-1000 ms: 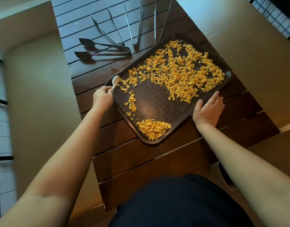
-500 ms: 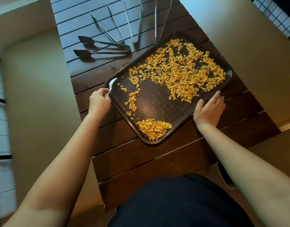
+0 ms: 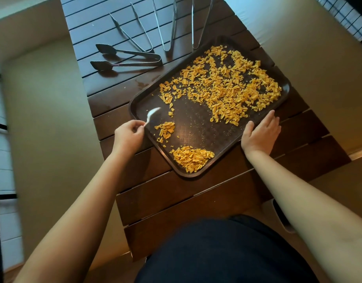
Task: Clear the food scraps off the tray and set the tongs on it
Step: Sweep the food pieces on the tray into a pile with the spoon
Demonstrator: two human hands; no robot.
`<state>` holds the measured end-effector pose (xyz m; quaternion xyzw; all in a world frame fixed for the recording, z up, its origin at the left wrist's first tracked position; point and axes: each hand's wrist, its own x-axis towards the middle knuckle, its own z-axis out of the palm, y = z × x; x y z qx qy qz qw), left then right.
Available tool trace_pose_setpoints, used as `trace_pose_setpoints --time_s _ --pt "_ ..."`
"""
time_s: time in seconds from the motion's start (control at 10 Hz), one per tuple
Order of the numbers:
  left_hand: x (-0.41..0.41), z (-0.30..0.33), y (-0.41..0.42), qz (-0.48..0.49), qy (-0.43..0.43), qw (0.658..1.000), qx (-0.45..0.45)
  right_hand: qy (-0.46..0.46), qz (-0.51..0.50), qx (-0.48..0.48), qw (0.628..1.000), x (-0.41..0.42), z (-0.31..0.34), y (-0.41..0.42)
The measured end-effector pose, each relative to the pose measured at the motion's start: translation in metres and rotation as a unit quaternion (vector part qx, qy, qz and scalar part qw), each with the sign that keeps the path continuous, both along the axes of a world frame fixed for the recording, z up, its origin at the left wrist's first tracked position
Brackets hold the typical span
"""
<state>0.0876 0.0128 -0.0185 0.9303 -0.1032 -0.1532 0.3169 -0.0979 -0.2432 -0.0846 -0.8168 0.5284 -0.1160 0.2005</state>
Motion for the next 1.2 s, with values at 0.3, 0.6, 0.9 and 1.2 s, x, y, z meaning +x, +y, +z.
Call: trace_pose_setpoints --time_s 0.3,0.6,0.9,1.2 --pt "-0.004 -0.005 0.000 0.015 0.048 0.998 -0.029 -0.002 -0.002 0.001 1.000 0.000 0.001 0.001" --pt "0.007 0.004 -0.028 -0.046 -0.010 0.998 -0.030 -0.003 -0.002 0.001 1.000 0.000 0.004 0.002" --pt "-0.001 0.000 -0.019 -0.110 0.016 0.994 0.009 -0.008 -0.002 0.003 1.000 0.000 0.002 0.000" --pt "-0.006 0.000 -0.004 -0.022 0.036 0.998 -0.056 0.001 -0.001 0.001 1.000 0.000 0.003 0.000"
